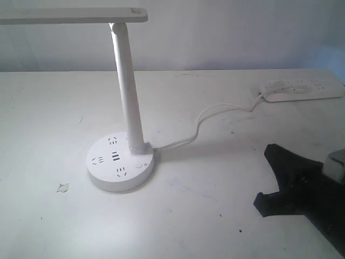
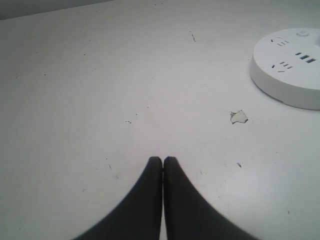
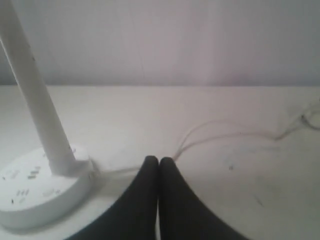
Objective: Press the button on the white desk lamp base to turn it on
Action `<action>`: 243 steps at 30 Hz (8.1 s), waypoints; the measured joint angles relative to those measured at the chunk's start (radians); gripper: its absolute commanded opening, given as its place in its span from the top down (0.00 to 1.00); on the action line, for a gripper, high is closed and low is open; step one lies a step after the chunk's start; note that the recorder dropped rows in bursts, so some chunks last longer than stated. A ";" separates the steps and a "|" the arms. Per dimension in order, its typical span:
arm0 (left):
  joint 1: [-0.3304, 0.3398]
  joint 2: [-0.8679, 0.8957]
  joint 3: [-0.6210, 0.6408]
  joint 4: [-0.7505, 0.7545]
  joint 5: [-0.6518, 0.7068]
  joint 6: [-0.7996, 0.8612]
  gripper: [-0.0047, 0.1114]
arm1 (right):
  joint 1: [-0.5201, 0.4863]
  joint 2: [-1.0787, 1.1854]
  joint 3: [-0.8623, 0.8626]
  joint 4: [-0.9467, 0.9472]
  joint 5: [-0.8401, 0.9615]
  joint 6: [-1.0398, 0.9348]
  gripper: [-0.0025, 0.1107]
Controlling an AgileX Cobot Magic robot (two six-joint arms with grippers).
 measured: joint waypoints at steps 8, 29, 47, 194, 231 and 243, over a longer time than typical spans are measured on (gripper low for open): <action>0.000 0.000 0.000 0.002 0.000 0.000 0.96 | 0.000 -0.231 0.000 0.000 0.029 -0.098 0.98; 0.000 0.000 0.000 0.002 0.000 0.000 0.96 | 0.000 -1.101 0.002 0.271 0.654 -0.548 0.98; 0.000 0.000 0.000 0.003 0.001 0.000 0.96 | 0.000 -1.315 0.002 0.271 1.084 -0.645 0.98; 0.000 0.000 0.000 0.003 0.001 0.000 0.96 | -0.639 -1.315 0.004 -0.256 1.571 -0.062 0.98; 0.000 0.000 0.000 0.003 0.001 0.000 0.96 | -0.639 -1.315 0.004 -0.256 1.571 -0.060 0.98; 0.000 0.000 0.000 0.003 0.001 0.000 0.96 | -0.639 -1.315 0.004 -0.256 1.571 -0.060 0.98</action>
